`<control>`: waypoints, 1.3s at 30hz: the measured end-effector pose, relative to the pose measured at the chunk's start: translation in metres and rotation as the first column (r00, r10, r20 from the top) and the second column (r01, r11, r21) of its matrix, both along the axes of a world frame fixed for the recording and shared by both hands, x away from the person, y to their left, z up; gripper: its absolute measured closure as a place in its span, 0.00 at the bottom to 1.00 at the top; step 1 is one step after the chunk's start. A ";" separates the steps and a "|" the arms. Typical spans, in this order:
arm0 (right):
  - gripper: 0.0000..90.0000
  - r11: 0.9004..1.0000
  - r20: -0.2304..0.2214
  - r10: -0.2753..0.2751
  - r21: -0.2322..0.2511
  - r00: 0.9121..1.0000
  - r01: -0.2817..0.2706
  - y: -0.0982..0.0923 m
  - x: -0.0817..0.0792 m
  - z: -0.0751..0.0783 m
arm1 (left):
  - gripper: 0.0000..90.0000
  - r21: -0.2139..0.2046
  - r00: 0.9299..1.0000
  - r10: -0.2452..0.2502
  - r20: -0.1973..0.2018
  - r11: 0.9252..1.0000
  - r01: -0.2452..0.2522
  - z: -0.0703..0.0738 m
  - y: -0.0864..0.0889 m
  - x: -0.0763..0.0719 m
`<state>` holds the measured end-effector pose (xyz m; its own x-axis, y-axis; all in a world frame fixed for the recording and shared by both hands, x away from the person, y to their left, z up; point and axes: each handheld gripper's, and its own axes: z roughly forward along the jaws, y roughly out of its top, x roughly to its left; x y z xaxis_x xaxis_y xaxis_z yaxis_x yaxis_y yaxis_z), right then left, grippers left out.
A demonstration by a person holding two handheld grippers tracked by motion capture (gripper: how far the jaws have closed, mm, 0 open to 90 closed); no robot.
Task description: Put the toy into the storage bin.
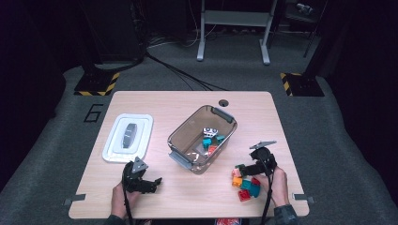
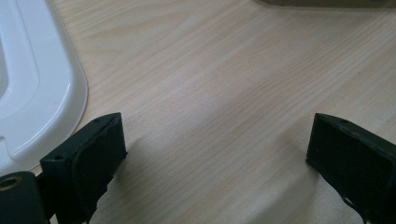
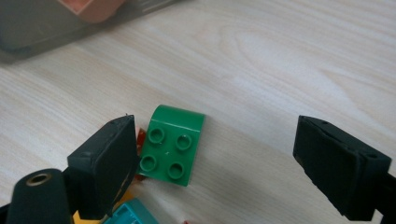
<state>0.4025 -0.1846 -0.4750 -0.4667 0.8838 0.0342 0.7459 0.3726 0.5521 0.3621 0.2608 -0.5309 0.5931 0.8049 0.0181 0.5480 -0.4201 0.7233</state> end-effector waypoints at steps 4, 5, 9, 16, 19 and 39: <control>0.15 1.000 -0.010 0.015 0.004 1.000 -0.015 0.005 -0.001 -0.004 | 0.05 0.000 1.000 0.000 -0.001 1.000 0.000 0.000 0.000 0.000; 0.15 1.000 -0.007 0.021 0.008 1.000 -0.021 0.005 -0.001 -0.005 | 0.05 0.000 1.000 0.000 0.000 1.000 0.000 0.000 0.000 0.000; 0.16 1.000 -0.005 0.022 0.005 1.000 -0.022 0.009 0.001 -0.004 | 0.05 0.000 1.000 0.000 0.000 1.000 0.000 0.000 0.000 0.000; 0.17 1.000 -0.011 -0.022 0.018 1.000 0.022 0.005 0.001 -0.005 | 0.05 0.000 1.000 0.000 0.000 1.000 0.000 0.000 0.000 0.000; 0.18 0.999 -0.015 -0.039 0.014 0.999 0.039 0.001 0.001 -0.006 | 0.05 -0.001 1.000 0.000 0.000 1.000 0.000 0.000 0.000 0.000; 0.25 1.000 -0.045 0.021 0.007 0.999 -0.021 0.019 0.000 -0.011 | 0.05 0.001 1.000 0.000 0.000 1.000 0.000 0.000 0.000 0.000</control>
<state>0.4022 -0.1657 -0.4857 -0.4828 0.8736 0.0614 0.7624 0.3848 0.5202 0.3621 0.2608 -0.5308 0.5933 0.8048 0.0189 0.5477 -0.4208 0.7231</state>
